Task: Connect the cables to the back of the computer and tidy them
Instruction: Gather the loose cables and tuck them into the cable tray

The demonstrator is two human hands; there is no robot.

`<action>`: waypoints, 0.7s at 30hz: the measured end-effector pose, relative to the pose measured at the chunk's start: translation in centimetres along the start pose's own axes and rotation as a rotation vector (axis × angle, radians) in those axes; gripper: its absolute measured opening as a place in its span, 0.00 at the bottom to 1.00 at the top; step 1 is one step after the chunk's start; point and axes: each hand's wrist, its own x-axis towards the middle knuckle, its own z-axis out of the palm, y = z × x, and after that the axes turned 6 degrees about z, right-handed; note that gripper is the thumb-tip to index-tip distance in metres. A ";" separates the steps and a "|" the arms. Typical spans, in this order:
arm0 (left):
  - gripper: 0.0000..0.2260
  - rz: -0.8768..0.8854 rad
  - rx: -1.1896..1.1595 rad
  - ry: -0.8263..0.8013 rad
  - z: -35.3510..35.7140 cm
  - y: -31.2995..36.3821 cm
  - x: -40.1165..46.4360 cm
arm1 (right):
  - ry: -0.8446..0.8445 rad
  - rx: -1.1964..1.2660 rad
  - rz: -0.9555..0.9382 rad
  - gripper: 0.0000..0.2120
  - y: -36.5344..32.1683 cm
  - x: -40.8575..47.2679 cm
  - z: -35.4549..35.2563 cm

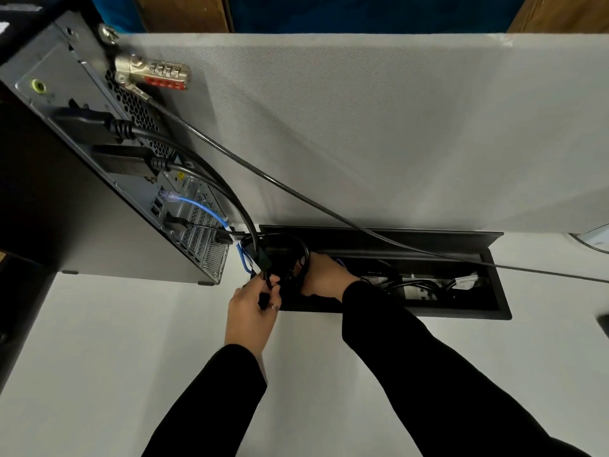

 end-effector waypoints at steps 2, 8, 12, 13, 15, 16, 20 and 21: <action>0.06 -0.014 0.042 0.006 0.0 0.2 -0.1 | -0.015 -0.011 0.027 0.10 0.2 0.3 0.8; 0.06 -0.027 0.124 0.010 0.1 0.6 -0.4 | -0.066 0.039 0.027 0.08 0.9 -0.1 0.3; 0.06 -0.058 0.156 -0.013 0.1 0.1 -0.3 | -0.071 0.098 -0.013 0.11 1.5 -0.5 0.3; 0.06 -0.056 0.169 -0.017 0.1 0.0 -0.3 | -0.061 0.102 -0.020 0.12 1.6 -0.6 0.3; 0.06 -0.065 0.191 -0.018 0.1 -0.1 -0.4 | -0.056 0.113 -0.036 0.11 1.6 -0.9 0.3; 0.06 -0.069 0.201 -0.017 0.1 -0.1 -0.4 | -0.060 0.131 -0.041 0.11 1.5 -1.0 0.3; 0.06 -0.080 0.191 0.007 0.1 0.2 -0.3 | -0.112 0.241 -0.052 0.08 0.6 -1.6 0.3; 0.06 -0.092 0.177 0.015 0.1 0.3 -0.3 | -0.127 0.258 -0.045 0.09 0.5 -1.7 0.5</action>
